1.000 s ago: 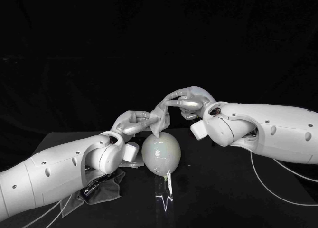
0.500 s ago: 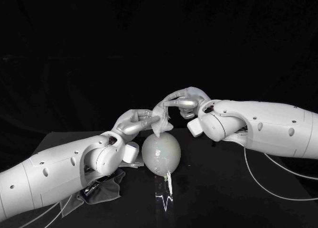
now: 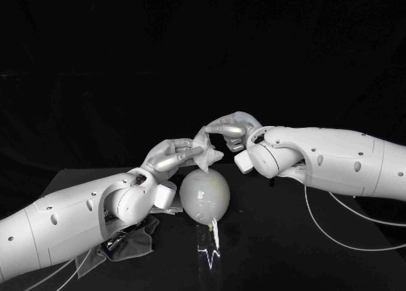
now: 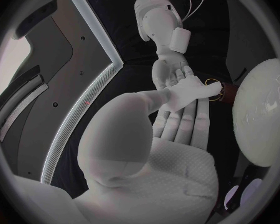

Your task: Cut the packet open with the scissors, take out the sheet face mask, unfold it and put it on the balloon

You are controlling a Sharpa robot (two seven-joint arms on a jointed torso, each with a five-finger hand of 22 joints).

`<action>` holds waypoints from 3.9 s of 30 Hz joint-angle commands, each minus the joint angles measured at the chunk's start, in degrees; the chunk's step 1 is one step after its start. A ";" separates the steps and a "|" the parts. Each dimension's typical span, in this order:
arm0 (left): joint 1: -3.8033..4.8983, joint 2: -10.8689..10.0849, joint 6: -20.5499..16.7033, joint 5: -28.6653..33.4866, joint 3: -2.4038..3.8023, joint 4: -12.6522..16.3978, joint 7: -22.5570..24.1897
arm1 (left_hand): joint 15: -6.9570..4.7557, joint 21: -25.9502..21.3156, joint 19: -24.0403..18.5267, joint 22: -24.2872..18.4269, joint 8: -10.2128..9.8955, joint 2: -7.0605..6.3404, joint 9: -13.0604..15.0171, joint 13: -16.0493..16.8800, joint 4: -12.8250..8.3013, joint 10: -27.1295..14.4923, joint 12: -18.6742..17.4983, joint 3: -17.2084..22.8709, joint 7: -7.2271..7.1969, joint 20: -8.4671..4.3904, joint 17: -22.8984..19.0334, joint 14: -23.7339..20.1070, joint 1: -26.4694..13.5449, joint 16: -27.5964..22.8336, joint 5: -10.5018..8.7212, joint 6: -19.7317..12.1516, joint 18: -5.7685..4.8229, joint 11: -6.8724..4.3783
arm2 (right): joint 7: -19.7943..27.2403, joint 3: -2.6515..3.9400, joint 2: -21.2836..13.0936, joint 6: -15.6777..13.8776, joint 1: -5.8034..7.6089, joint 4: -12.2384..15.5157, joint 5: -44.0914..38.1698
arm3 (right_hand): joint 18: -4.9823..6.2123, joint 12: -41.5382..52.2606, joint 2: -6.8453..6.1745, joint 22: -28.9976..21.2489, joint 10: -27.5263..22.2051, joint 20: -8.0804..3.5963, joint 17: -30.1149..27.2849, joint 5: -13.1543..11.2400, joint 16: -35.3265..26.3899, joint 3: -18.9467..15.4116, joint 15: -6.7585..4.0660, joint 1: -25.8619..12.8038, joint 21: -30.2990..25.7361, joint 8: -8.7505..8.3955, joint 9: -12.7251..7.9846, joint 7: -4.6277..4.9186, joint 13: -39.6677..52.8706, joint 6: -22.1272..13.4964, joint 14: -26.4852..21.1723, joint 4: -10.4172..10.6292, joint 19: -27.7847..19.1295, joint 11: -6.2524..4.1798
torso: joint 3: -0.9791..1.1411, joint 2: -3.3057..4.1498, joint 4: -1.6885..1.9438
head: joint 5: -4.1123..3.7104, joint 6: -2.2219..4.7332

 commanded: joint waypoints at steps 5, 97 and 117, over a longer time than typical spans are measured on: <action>0.06 -0.17 0.76 3.10 0.08 0.25 0.73 | -0.03 0.52 0.59 0.14 1.49 0.31 4.06 0.05 -0.01 0.46 -0.01 0.93 1.58 -0.11 -0.21 1.01 -0.88 -0.63 0.24 -1.37 1.12 0.02 | 2.33 -0.02 -2.91 -0.86 0.01 2.29 -2.61 | 0.60 -3.24 -1.62 13.69 0.18 1.78 15.08 0.21 0.20 -4.94 1.28 -2.16 -1.30 -2.95 -2.09 1.14 9.74 -1.88 5.99 3.66 3.80 1.36 | -0.03 -0.09 -0.05 | 0.00 0.09; 0.07 -1.14 -3.34 -2.22 0.05 1.46 -0.58 | 0.04 1.46 0.46 0.17 6.99 1.00 6.66 0.00 -0.29 -2.30 -0.23 2.28 0.78 -0.30 -0.89 2.21 -1.63 -2.80 0.21 -4.66 0.99 0.17 | 3.84 -0.40 -7.95 -6.72 -4.16 15.18 0.25 | -0.37 7.24 3.76 15.06 6.08 0.48 15.08 0.15 0.20 -3.17 -0.81 8.59 2.28 -4.45 -6.65 -1.67 15.10 10.09 5.99 2.00 6.20 -1.16 | 0.02 -0.04 -0.05 | 0.03 -0.54; 0.06 -1.03 -3.04 -2.34 0.05 1.51 -0.67 | 0.10 1.55 0.50 0.20 7.14 0.96 6.69 0.02 -0.36 -2.27 -0.18 2.29 0.57 -0.29 -0.95 2.12 -1.64 -2.97 0.21 -4.60 0.99 0.24 | 3.13 -0.40 -7.13 -7.41 -4.20 14.38 0.55 | -0.37 7.24 2.40 15.06 6.08 -0.49 15.08 0.15 0.20 -4.49 -1.99 7.58 2.28 -2.48 -5.88 -3.43 15.10 13.59 5.99 1.39 6.20 -2.62 | 0.02 -0.04 -0.03 | -0.33 -0.78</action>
